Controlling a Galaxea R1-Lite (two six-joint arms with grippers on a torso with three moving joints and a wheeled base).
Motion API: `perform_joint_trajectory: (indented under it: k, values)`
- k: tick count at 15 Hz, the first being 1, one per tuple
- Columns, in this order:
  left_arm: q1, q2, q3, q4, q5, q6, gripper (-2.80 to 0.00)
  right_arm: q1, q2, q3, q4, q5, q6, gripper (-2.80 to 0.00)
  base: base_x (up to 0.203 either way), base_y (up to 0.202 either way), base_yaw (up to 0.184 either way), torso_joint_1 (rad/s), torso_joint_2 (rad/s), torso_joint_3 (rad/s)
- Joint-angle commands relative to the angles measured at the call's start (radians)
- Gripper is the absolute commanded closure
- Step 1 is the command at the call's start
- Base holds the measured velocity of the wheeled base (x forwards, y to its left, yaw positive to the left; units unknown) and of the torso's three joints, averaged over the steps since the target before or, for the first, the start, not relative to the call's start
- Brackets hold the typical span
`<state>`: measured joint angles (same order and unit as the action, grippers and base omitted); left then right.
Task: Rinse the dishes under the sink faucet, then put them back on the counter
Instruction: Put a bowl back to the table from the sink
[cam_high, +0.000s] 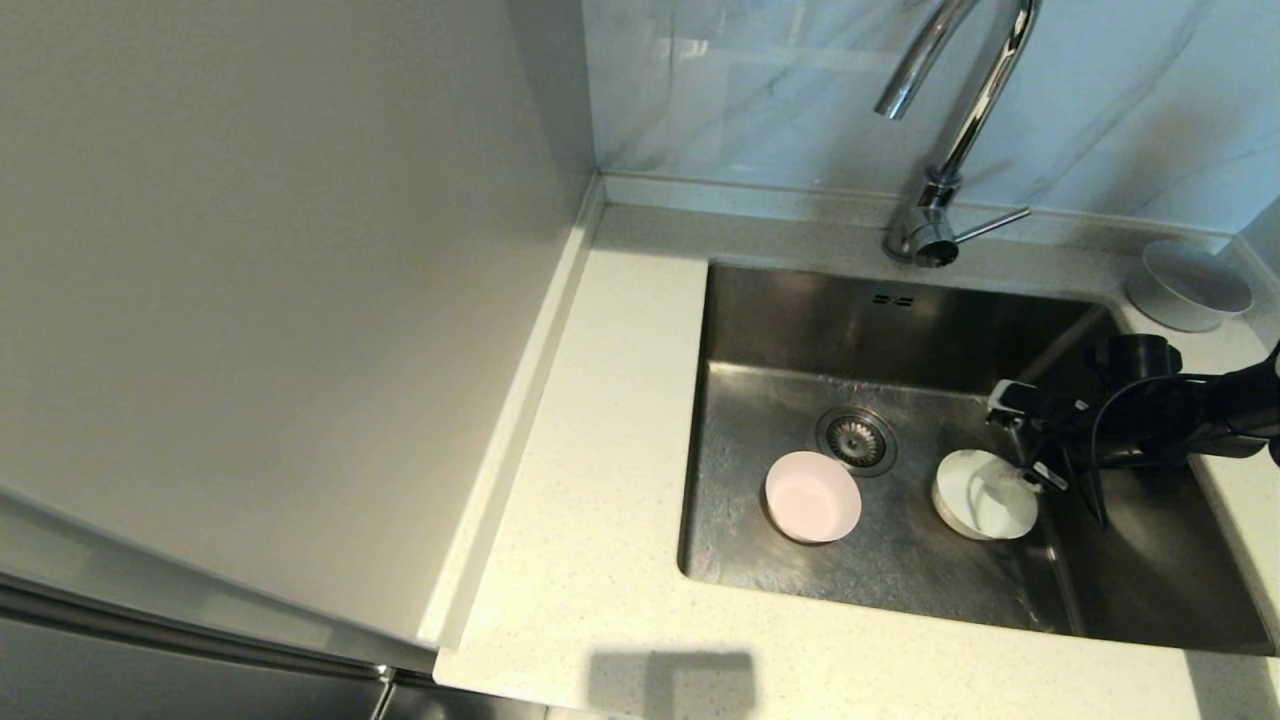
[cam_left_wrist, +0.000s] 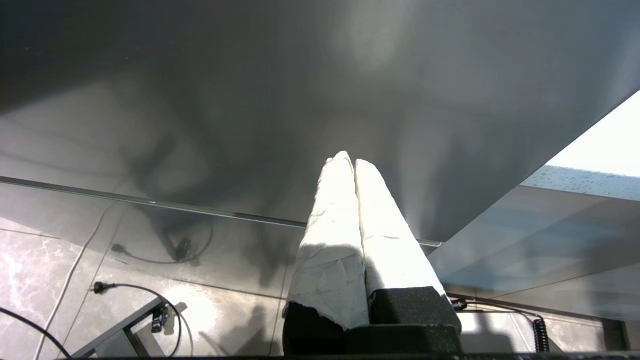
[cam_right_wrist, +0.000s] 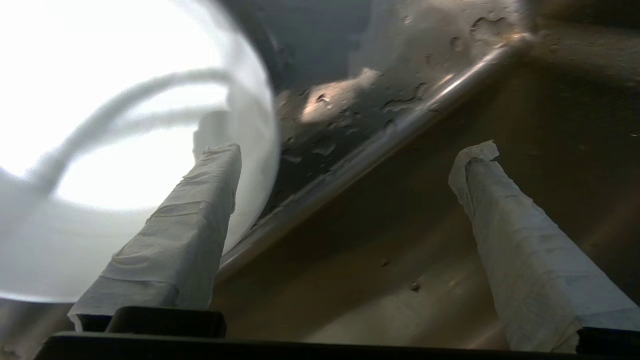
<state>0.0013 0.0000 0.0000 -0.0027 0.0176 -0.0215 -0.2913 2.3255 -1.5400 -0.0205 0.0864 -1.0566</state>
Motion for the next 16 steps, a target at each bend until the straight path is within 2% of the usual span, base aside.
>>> perform_joint_trajectory:
  k: [1, 5, 13, 14, 16]
  values:
    - [0.0, -0.003, 0.0, 0.0, 0.001, 0.0, 0.0, 0.0, -0.003, 0.003, 0.029, 0.001, -0.014, -2.8, 0.0, 0.0, 0.0, 0.0, 0.0, 0.0]
    - [0.0, -0.003, 0.0, 0.0, 0.001, 0.0, 0.0, 0.0, -0.002, 0.018, 0.088, 0.001, -0.043, -2.8, 0.0, 0.0, 0.0, 0.0, 0.0, 0.0]
    - [0.0, -0.003, 0.0, 0.0, 0.001, 0.0, 0.0, 0.011, 0.028, 0.008, 0.082, 0.001, -0.039, -2.8, 0.0, 0.0, 0.0, 0.0, 0.0, 0.0]
    - [0.0, -0.003, 0.0, 0.0, 0.001, 0.0, 0.0, 0.015, 0.028, 0.008, 0.082, 0.001, -0.037, 0.0, 0.0, 0.0, 0.0, 0.0, 0.0, 0.0]
    - [0.0, -0.003, 0.0, 0.0, 0.001, 0.0, 0.0, 0.019, 0.03, 0.007, 0.082, 0.001, -0.035, 0.0, 0.0, 0.0, 0.0, 0.0, 0.0, 0.0]
